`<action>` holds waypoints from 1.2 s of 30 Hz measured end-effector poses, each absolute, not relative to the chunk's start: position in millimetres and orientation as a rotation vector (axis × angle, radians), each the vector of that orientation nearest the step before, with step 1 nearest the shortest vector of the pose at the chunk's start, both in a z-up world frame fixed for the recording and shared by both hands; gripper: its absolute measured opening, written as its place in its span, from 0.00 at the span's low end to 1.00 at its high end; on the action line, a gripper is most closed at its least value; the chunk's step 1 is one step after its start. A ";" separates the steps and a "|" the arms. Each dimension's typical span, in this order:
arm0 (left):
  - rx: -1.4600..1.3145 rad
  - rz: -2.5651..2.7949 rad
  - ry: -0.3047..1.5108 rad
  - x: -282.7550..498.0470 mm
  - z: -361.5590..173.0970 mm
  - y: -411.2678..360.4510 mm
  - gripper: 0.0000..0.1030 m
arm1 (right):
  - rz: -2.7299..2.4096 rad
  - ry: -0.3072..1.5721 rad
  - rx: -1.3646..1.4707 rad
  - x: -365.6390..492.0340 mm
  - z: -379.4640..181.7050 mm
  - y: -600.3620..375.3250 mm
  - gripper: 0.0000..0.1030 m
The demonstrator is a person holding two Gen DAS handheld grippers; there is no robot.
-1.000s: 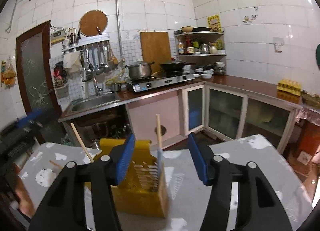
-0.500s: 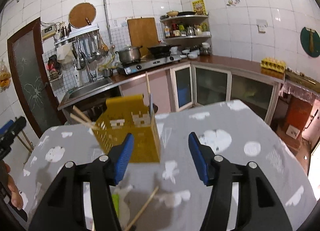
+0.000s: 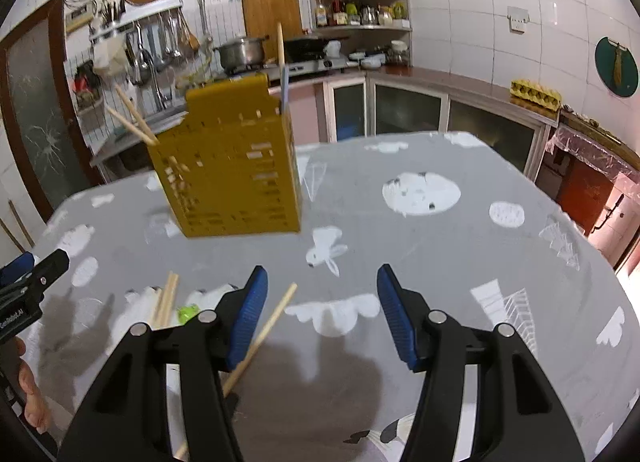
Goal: Organize utensils
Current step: 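Move both open grippers back toward the remaining chopsticks, then close the left gripper on a wooden chopstick while the right gripper grasps another chopstick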
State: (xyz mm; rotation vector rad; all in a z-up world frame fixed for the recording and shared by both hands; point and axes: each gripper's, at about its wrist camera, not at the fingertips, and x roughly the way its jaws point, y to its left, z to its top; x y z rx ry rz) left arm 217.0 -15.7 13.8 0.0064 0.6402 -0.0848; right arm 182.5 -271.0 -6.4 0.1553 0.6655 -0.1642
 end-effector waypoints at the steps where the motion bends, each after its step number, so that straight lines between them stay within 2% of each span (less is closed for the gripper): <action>1: 0.006 -0.084 0.651 218.2 9.0 -16.5 0.95 | -0.167 0.674 0.154 184.8 -11.2 -270.2 0.55; 13: 0.007 -0.071 0.712 233.3 -14.7 -26.6 0.95 | -0.177 0.808 0.142 229.5 -47.1 -253.9 0.52; 17: 0.029 -0.073 0.726 237.4 -17.9 -33.3 0.95 | -0.188 0.877 0.155 246.8 -56.2 -248.9 0.38; 18: 0.032 -0.075 0.729 238.0 -18.7 -34.7 0.95 | -0.188 0.895 0.162 249.6 -58.7 -248.4 0.31; 20: 0.030 -0.086 0.742 240.0 -20.4 -38.1 0.95 | -0.193 0.905 0.164 253.1 -62.0 -247.2 0.28; 22: 0.031 -0.096 0.763 242.5 -23.3 -42.6 0.95 | -0.178 0.907 0.153 254.7 -61.6 -245.3 0.16; 26: 0.038 -0.106 0.792 244.5 -28.6 -49.7 0.94 | -0.129 0.907 0.167 252.1 -60.5 -251.3 0.15; 36: 0.052 -0.140 0.863 246.3 -44.3 -59.2 0.83 | -0.100 0.921 0.133 249.4 -56.2 -267.4 0.12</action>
